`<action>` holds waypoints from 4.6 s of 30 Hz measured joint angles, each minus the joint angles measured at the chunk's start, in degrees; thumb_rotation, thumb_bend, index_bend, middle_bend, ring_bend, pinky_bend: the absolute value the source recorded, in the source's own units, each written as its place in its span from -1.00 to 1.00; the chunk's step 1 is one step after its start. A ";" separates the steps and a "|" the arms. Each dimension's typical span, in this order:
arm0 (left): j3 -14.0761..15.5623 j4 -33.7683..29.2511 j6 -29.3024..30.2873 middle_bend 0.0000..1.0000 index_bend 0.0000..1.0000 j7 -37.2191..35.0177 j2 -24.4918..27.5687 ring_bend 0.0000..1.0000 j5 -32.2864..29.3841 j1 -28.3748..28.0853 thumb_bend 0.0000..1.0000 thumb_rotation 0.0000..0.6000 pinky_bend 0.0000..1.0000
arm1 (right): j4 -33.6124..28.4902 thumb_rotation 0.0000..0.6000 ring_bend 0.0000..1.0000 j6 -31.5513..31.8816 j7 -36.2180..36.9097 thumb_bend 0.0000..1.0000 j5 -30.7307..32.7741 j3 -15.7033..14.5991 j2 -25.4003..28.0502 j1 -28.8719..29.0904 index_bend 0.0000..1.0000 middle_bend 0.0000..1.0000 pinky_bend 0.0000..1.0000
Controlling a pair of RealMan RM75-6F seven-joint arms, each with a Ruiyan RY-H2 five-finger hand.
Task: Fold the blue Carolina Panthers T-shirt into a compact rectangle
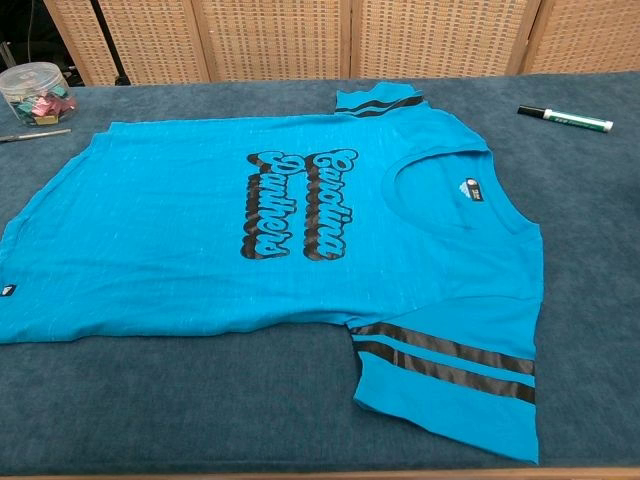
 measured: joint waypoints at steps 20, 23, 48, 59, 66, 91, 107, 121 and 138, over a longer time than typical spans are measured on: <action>-0.39 -0.72 0.14 -1.00 -1.00 -0.10 0.21 -1.00 -0.44 0.11 -1.00 1.00 -1.00 | 6.00 1.00 -1.00 -2.81 2.09 -1.00 -14.74 -5.34 -3.03 5.34 -0.56 -0.96 -1.00; -0.54 -0.70 -0.28 -1.00 -1.00 0.21 0.11 -1.00 -0.90 -0.01 -1.00 1.00 -1.00 | 9.54 1.00 -1.00 -5.65 -0.14 -1.00 -17.16 -6.27 -6.13 7.42 -0.52 -0.94 -1.00; -1.09 -0.95 -1.93 -1.00 -1.00 0.44 0.21 -1.00 -2.69 -0.47 -1.00 1.00 -1.00 | 13.39 1.00 -1.00 -16.95 -8.05 -1.00 -17.67 -8.11 -16.72 16.01 -0.35 -0.86 -0.94; -1.25 -1.02 -2.37 -1.00 -1.00 0.23 0.33 -1.00 -3.20 -0.60 -1.00 1.00 -1.00 | 11.74 1.00 -1.00 -19.48 -9.80 -1.00 -16.51 -9.60 -18.29 17.19 -0.35 -0.85 -0.94; -1.26 -1.03 -2.81 -1.00 -1.00 0.53 0.33 -1.00 -3.51 -0.72 -1.00 1.00 -1.00 | 10.90 1.00 -1.00 -19.84 -10.29 -1.00 -16.74 -10.92 -19.17 17.57 -0.35 -0.85 -0.94; -1.44 -1.12 -3.41 -1.00 -1.00 0.77 0.34 -1.00 -4.28 -0.86 -1.00 1.00 -1.00 | 7.80 1.00 -1.00 -23.20 -11.73 -0.90 -12.39 -9.46 -23.95 20.27 -0.31 -0.82 -0.93; -1.49 -1.22 -3.66 -1.00 -1.00 0.93 0.36 -1.00 -4.55 -0.94 -1.00 1.00 -1.00 | 7.65 1.00 -1.00 -23.05 -11.88 -0.17 -10.30 -9.14 -24.22 20.98 -0.18 -0.81 -0.93; -1.45 -1.03 -3.98 -1.00 -1.00 0.94 0.26 -1.00 -4.71 -1.03 -1.00 1.00 -1.00 | 9.15 1.00 -1.00 -22.57 -10.60 -0.17 -9.70 -9.77 -24.98 21.33 0.29 -0.81 -0.93; 1.48 5.86 -4.23 -1.00 -1.00 -2.35 -2.41 -1.00 1.22 -1.74 -1.00 1.00 -1.00 | 12.02 1.00 -1.00 -18.83 -6.64 -0.17 -11.35 -11.62 -25.09 21.45 0.33 -0.80 -0.93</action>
